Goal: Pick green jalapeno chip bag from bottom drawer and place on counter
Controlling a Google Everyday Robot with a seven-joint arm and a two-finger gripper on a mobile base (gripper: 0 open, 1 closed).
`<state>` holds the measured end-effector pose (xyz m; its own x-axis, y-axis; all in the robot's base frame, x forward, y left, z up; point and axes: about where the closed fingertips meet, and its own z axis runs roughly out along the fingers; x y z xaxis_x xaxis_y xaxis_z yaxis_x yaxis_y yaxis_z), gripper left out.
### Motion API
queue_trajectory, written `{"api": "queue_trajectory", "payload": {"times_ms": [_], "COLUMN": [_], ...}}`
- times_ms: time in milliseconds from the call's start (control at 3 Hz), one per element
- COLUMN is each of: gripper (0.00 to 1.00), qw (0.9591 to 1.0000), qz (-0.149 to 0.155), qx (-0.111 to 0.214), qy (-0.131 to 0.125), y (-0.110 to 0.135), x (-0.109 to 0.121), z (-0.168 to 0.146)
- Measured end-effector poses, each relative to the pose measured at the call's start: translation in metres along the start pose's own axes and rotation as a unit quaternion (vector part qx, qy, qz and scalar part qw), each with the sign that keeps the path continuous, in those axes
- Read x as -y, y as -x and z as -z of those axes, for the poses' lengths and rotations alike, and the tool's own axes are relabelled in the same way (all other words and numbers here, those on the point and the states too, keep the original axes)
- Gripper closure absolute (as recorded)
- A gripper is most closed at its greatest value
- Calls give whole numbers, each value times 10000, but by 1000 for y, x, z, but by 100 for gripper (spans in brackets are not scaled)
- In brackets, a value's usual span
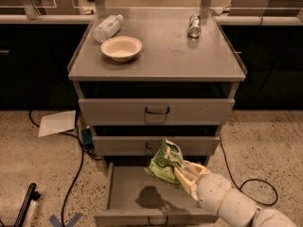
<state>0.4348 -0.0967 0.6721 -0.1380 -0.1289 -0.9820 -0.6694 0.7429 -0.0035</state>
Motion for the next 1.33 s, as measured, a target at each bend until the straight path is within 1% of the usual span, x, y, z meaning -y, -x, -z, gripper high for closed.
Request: {"api": "queue_trajectory", "payload": {"times_ms": [333, 667, 1000, 1333], "gripper": [100, 100, 100, 100], "qw": [10000, 9997, 9948, 9821], "qz": [4, 217, 906, 1629], "qx": [1, 56, 418, 871], "qy": [0, -1, -189, -368], "y": [0, 18, 81, 160], "x": [0, 4, 18, 24], "z": [0, -7, -11, -12]}}
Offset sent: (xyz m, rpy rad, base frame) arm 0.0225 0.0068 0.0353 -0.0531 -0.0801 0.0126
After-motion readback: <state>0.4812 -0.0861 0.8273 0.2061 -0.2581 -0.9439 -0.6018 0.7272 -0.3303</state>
